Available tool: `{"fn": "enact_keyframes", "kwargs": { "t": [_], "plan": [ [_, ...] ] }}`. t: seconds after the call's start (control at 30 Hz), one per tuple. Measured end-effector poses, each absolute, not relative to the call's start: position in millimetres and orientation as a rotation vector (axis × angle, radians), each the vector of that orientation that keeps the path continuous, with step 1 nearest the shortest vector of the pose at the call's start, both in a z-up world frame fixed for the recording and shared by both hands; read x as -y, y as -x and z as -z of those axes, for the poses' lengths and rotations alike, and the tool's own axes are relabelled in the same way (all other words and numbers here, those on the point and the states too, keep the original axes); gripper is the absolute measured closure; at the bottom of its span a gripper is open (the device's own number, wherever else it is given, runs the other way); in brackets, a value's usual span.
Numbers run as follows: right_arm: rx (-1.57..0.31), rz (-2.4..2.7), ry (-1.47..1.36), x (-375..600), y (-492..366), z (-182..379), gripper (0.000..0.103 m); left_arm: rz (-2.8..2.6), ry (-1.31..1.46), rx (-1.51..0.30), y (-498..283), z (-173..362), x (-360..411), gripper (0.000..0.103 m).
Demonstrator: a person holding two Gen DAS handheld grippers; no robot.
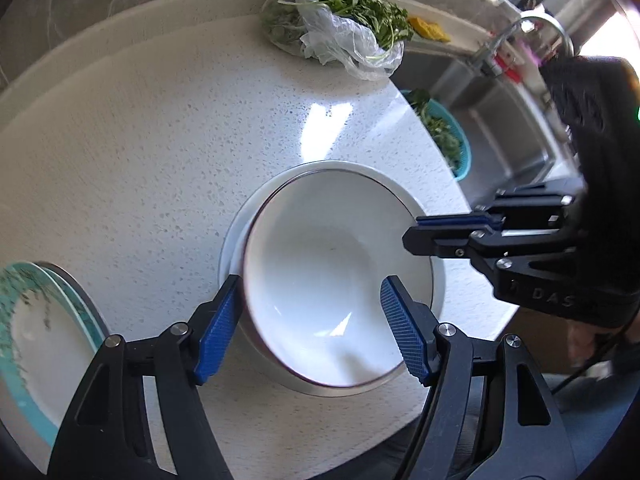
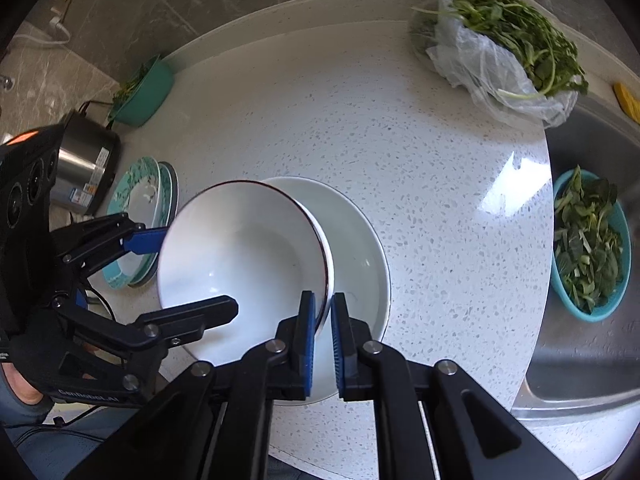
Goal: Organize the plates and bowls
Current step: 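Open both grippers and release the red-patterned bowl, then move both grippers to the bowl stack and pinch its rim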
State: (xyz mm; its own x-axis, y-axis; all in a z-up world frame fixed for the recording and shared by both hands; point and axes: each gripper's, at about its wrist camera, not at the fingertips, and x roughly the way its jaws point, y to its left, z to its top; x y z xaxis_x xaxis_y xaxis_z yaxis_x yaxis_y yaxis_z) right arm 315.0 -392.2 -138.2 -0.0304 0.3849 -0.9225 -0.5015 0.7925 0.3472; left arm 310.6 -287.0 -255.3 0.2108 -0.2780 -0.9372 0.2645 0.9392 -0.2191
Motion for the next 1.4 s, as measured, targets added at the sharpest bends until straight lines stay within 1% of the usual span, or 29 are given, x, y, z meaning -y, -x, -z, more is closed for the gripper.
{"fn": "enact_keyframes", "kwargs": {
  "t": [0.13,0.43,0.53,0.57,0.6,0.67,0.7,0.77,0.93,1.0,1.07,1.1,1.13,1.17,1.2,1.4],
  "plan": [
    [-1.431,-0.715,0.134,389.1,-313.8,136.9,0.092,0.349,-0.098,-1.301,-306.7,254.6,292.5,0.029],
    [-1.442,-0.647,0.121,391.4,-309.8,130.2,0.09,0.362,0.068,-1.23,-299.6,235.2,250.0,0.029],
    [-1.426,-0.633,0.113,396.6,-307.8,119.2,0.077,0.363,0.16,-1.192,-287.3,227.7,231.9,0.029],
    [-1.417,-0.622,0.112,399.0,-307.5,114.7,0.068,0.362,0.176,-1.183,-283.1,226.1,228.4,0.029],
    [-1.4,-0.614,0.105,402.9,-308.2,108.6,0.06,0.361,0.19,-1.173,-278.6,224.4,224.6,0.029],
    [-1.368,-0.627,0.097,407.6,-310.4,98.7,0.057,0.344,0.219,-1.16,-269.2,222.7,216.1,0.029],
    [-1.346,-0.642,0.097,409.9,-313.2,93.5,0.05,0.336,0.233,-1.159,-265.2,222.2,212.8,0.029],
    [-1.31,-0.667,0.109,413.5,-320.1,88.9,0.041,0.312,0.256,-1.157,-257.1,222.0,206.7,0.029],
    [-1.299,-0.764,0.174,418.4,-338.5,97.1,0.04,0.169,0.327,-1.147,-232.2,229.4,195.8,0.029],
    [-1.307,-0.814,0.193,422.5,-348.1,104.7,0.035,0.095,0.361,-1.145,-221.6,237.2,198.8,0.029],
    [-1.314,-0.847,0.213,424.8,-354.7,110.8,0.032,0.006,0.404,-1.135,-209.3,243.5,204.9,0.022],
    [-1.323,-0.872,0.228,425.0,-357.7,114.5,0.03,-0.019,0.429,-1.122,-203.8,245.4,208.7,0.013],
    [-1.327,-0.896,0.237,425.4,-358.0,116.7,0.028,-0.042,0.446,-1.106,-200.9,247.2,213.9,0.0],
    [-1.33,-0.923,0.254,425.3,-358.7,119.6,0.023,-0.08,0.448,-1.093,-195.6,248.5,221.1,0.0],
    [-1.327,-0.936,0.268,425.5,-358.9,121.5,0.02,-0.098,0.445,-1.089,-192.6,249.2,225.7,0.0],
    [-1.329,-0.976,0.325,427.2,-361.0,133.6,0.02,-0.198,0.476,-1.106,-173.9,258.5,242.4,0.0]
  ]
}}
